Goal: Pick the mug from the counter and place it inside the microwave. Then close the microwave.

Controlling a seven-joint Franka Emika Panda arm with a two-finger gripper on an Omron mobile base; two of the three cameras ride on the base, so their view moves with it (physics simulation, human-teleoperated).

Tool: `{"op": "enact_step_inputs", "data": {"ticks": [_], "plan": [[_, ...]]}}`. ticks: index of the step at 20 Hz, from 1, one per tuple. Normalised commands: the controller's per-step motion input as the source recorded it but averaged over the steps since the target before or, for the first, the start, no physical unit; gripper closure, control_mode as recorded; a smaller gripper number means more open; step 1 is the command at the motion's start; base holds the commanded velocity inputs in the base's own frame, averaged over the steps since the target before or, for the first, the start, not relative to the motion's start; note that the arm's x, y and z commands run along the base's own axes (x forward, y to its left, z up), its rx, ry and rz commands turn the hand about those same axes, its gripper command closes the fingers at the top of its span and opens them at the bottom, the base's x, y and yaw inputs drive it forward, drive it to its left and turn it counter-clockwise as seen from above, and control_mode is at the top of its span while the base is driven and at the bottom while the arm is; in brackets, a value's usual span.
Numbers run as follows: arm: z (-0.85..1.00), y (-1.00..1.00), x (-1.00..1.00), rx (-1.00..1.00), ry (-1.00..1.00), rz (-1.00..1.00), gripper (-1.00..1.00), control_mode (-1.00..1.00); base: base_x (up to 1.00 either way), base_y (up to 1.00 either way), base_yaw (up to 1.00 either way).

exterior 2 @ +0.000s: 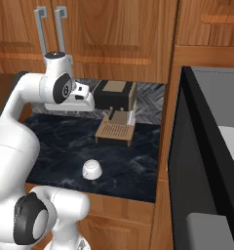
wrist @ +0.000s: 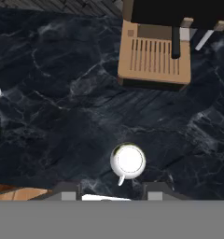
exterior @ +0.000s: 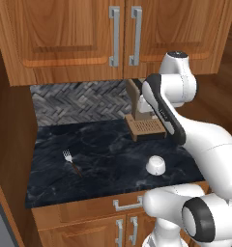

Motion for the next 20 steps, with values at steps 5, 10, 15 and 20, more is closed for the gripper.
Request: {"op": "enact_step_inputs", "data": {"ticks": [5,10,15,20], "plan": [[-0.04,0.0,-0.02,0.0,0.0,0.0,-1.0,-1.0,0.0,0.0,0.0],[-0.61,0.09,-0.02,-0.05,0.17,0.0,-1.0,-1.0,0.0,0.0,0.0],[-0.94,0.04,0.0,-0.04,0.18,-0.03,-1.0,-1.0,0.0,0.0,0.0],[-0.86,0.0,0.0,0.0,0.21,-0.14,-1.0,-1.0,0.0,0.0,0.0]]}}
